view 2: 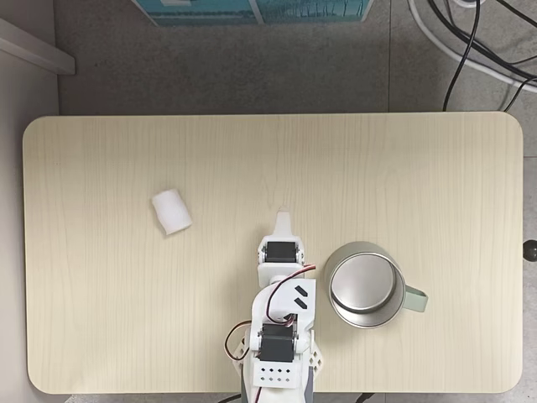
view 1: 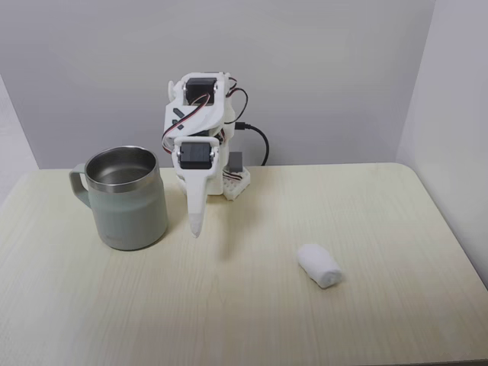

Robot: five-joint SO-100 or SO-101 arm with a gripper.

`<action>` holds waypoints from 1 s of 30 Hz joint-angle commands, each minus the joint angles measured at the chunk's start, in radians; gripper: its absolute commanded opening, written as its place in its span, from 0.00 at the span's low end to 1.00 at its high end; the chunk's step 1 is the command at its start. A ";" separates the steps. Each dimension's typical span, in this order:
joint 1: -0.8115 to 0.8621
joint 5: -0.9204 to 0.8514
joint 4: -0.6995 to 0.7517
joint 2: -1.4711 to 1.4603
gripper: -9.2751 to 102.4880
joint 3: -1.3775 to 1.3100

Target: Grasp a dressing and put it in the cup.

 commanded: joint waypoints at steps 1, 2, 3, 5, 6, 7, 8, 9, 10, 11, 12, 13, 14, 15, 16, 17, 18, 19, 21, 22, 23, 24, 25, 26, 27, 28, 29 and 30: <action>-0.023 0.017 -0.020 -0.006 0.08 0.000; -0.023 0.017 -0.020 -0.006 0.08 0.000; -0.023 0.017 -0.020 -0.006 0.08 0.000; -0.023 0.017 -0.020 -0.006 0.08 0.000; -0.023 0.017 -0.020 -0.006 0.08 0.000; -0.023 0.017 -0.020 -0.006 0.08 0.000; -0.023 0.017 -0.020 -0.006 0.08 0.000; -0.023 0.017 -0.020 -0.006 0.08 0.000; -0.023 0.017 -0.020 -0.006 0.08 0.000; -0.023 0.017 -0.020 -0.006 0.08 0.000; -0.023 0.017 -0.020 -0.006 0.08 0.000; -0.023 0.017 -0.020 -0.006 0.08 0.000; -0.023 0.017 -0.020 -0.006 0.08 0.000; -0.023 0.017 -0.020 -0.006 0.08 0.000; -0.025 0.015 -0.020 -0.006 0.08 0.000; -0.029 0.012 -0.018 -0.008 0.08 0.000; -0.037 0.011 -0.008 -0.008 0.08 0.003; -0.043 0.011 0.008 -0.008 0.08 0.009; -0.054 0.008 0.038 -0.008 0.08 0.031; -0.054 0.005 0.054 -0.008 0.08 0.052; -0.054 -0.002 0.071 -0.008 0.08 0.075; -0.055 -0.012 0.084 -0.008 0.08 0.101; -0.060 -0.029 0.098 -0.008 0.08 0.127; -0.066 -0.046 0.112 -0.008 0.08 0.153; -0.072 -0.063 0.126 -0.006 0.08 0.181; -0.081 -0.083 0.140 -0.005 0.08 0.210; -0.097 -0.106 0.156 0.008 0.08 0.245; -0.112 -0.127 0.172 0.028 0.08 0.284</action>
